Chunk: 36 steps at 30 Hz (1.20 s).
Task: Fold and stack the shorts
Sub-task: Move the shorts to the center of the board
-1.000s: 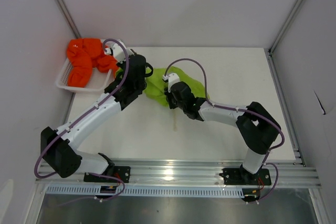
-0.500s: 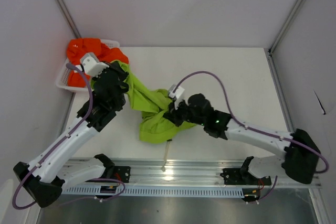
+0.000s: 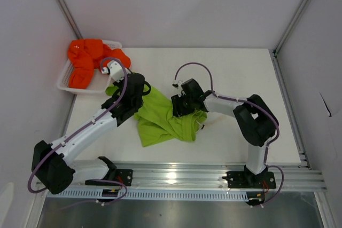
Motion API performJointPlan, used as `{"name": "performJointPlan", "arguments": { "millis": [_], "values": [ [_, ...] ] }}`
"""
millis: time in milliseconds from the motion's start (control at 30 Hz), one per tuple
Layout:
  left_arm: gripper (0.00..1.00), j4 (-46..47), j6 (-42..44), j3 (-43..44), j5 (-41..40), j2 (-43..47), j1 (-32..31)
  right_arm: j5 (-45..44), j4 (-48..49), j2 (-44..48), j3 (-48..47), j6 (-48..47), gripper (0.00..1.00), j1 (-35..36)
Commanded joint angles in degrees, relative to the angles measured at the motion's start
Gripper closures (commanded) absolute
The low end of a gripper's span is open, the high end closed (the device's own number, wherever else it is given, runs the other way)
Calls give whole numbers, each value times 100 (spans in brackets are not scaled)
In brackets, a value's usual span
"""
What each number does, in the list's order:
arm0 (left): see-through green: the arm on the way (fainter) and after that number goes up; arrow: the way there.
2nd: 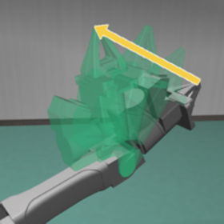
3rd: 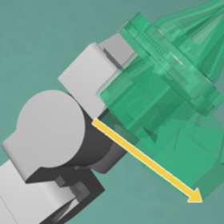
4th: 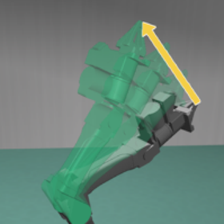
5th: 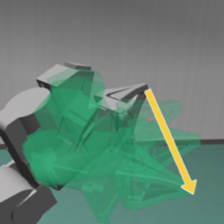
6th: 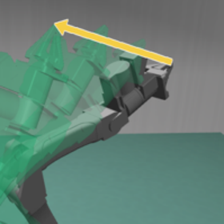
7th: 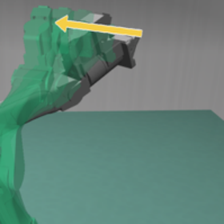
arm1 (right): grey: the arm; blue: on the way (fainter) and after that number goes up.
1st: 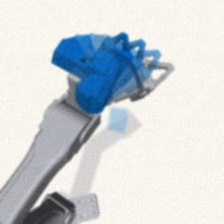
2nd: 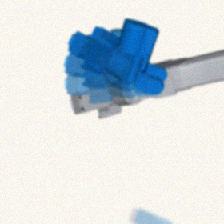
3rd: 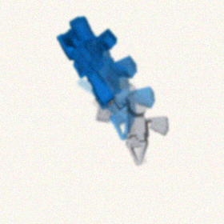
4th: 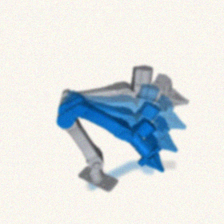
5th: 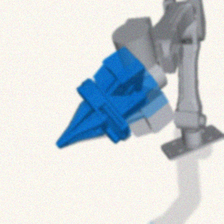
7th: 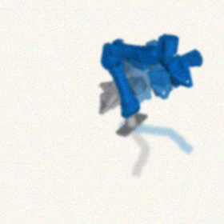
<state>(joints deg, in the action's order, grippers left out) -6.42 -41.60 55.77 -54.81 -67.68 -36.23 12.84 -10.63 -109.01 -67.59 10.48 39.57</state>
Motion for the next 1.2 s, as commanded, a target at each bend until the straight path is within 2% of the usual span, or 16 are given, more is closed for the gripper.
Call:
{"name": "performJointPlan", "arguments": {
  "millis": [0, 33, 67, 200, 433, 667, 867, 1033, 1167],
  "values": [
    [100, 123, -225, -40, -162, -43, 37, -150, -99, 599, 244, 279, 44, -256],
    [100, 53, -234, -40, -197, -78, 37, -159, -27, 731, 342, 270, 34, -266],
    [100, 18, -243, -14, -241, -105, 46, -272, 26, 985, 422, 262, 33, -266],
    [100, -140, -251, 74, -267, -193, 81, -607, -79, 1540, 746, 375, 33, -274],
    [100, -562, -435, 83, 66, -114, 406, -634, -360, 2858, 1467, 560, 33, -319],
    [100, -932, -594, 163, 163, -140, 573, -336, -888, 3860, 2187, 1017, 37, -301],
    [100, -897, -612, -4, 216, 9, 582, -274, -1072, 4668, 2514, 1184, 42, 208],
    [100, -940, -586, -22, 242, 27, 591, -80, -880, 4819, 2725, 1316, 47, 542],
    [100, -1011, -656, -109, 225, 97, 599, -18, -643, 4723, 2857, 1386, 47, 674]
  ]
}}
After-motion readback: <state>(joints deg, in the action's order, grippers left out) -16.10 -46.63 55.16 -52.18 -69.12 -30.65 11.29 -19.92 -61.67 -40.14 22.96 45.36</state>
